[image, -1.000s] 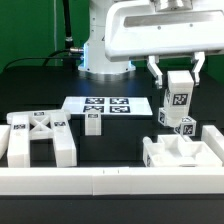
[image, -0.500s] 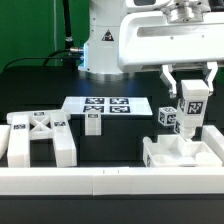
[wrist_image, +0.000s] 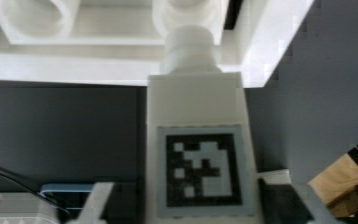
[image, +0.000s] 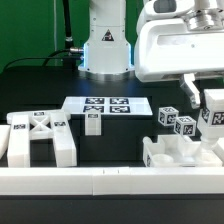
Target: Assemble chair
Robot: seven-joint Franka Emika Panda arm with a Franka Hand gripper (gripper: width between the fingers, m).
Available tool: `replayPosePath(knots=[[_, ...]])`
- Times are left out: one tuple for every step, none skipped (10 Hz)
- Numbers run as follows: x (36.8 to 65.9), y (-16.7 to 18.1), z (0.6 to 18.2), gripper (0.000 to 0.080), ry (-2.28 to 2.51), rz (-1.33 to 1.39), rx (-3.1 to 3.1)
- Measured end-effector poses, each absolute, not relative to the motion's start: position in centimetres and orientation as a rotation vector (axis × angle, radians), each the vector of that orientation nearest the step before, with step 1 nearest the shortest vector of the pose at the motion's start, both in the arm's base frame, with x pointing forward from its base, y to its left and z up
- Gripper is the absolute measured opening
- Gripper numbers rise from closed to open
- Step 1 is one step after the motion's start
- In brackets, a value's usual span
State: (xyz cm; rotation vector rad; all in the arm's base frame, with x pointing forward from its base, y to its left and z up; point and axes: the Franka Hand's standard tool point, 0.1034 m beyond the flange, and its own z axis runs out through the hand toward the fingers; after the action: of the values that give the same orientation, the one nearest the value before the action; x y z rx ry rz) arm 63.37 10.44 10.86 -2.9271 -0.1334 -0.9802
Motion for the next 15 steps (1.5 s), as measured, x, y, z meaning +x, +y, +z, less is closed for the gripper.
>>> replayPosePath(knots=[[63.3, 10.4, 10.8, 0.0287, -0.133, -0.978, -2.928], [63.3, 10.4, 10.8, 0.0287, -0.133, -0.977, -2.928], [63.4, 10.4, 10.7, 0.0287, -0.139, -0.978, -2.930], [63.6, 10.4, 10.5, 0.0287, -0.153, -0.980, -2.932], [63.7, 10.5, 10.4, 0.0287, -0.155, -0.980, -2.931], [63.7, 10.5, 10.1, 0.0287, -0.154, -0.976, -2.933], [63.6, 10.3, 9.8, 0.0287, -0.153, -0.969, -2.937], [63.5, 10.3, 9.5, 0.0287, -0.153, -0.964, -2.939], [63.4, 10.3, 9.3, 0.0287, -0.153, -0.959, -2.941], [63.3, 10.3, 9.0, 0.0287, -0.153, -0.954, -2.943], [63.2, 10.3, 8.8, 0.0287, -0.153, -0.952, -2.945], [63.1, 10.4, 8.6, 0.0287, -0.156, -0.949, -2.946], [63.0, 10.5, 8.3, 0.0287, -0.156, -0.951, -2.945], [63.0, 10.5, 8.0, 0.0287, -0.157, -0.969, -2.941], [63.0, 10.4, 8.0, 0.0287, -0.156, -0.993, -2.936]])
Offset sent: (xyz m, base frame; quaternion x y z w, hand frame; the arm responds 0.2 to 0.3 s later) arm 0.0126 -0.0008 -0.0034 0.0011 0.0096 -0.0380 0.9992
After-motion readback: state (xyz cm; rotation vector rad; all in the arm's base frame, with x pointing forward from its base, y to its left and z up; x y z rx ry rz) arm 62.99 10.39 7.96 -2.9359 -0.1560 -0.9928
